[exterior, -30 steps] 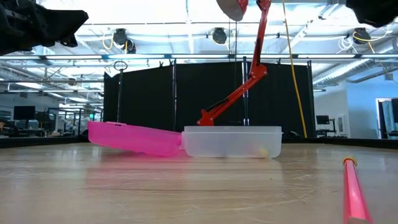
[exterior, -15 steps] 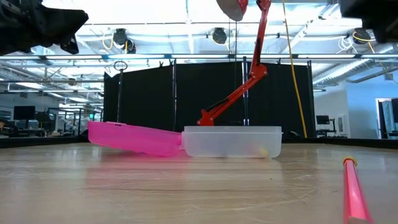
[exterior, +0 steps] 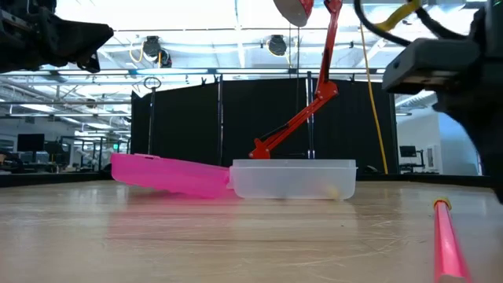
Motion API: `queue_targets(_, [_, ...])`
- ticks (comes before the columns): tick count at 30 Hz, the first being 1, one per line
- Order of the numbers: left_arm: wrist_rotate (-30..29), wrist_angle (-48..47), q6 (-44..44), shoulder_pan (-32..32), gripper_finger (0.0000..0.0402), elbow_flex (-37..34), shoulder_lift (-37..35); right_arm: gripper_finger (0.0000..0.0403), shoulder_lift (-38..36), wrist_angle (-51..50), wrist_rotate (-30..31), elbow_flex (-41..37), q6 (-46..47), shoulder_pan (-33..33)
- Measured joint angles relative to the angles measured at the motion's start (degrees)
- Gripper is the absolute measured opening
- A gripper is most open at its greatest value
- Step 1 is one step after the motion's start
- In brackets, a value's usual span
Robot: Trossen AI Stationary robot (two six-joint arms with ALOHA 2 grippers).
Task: Pick & place school supplies into a supply box
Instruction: Put the brown pencil into the pink supply box
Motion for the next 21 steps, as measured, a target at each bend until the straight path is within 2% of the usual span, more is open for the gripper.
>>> queue_targets(9, [0.0, 1.0, 0.4, 0.0, 0.0047, 0.0, 0.0, 0.0166, 0.0, -2.4, -7.4, -0.8, -2.6, -1.4])
queue_targets(16, [0.0, 1.2, 0.5, 0.0, 0.0047, 0.0, 0.0, 0.0144, -0.5, 5.4, -7.7, -5.7, -2.9, -1.4])
queue_targets(21, [0.0, 1.2, 0.5, 0.0, 0.0047, 0.0, 0.0, 0.0125, -0.4, 6.4, -8.4, -7.4, -6.2, -2.2])
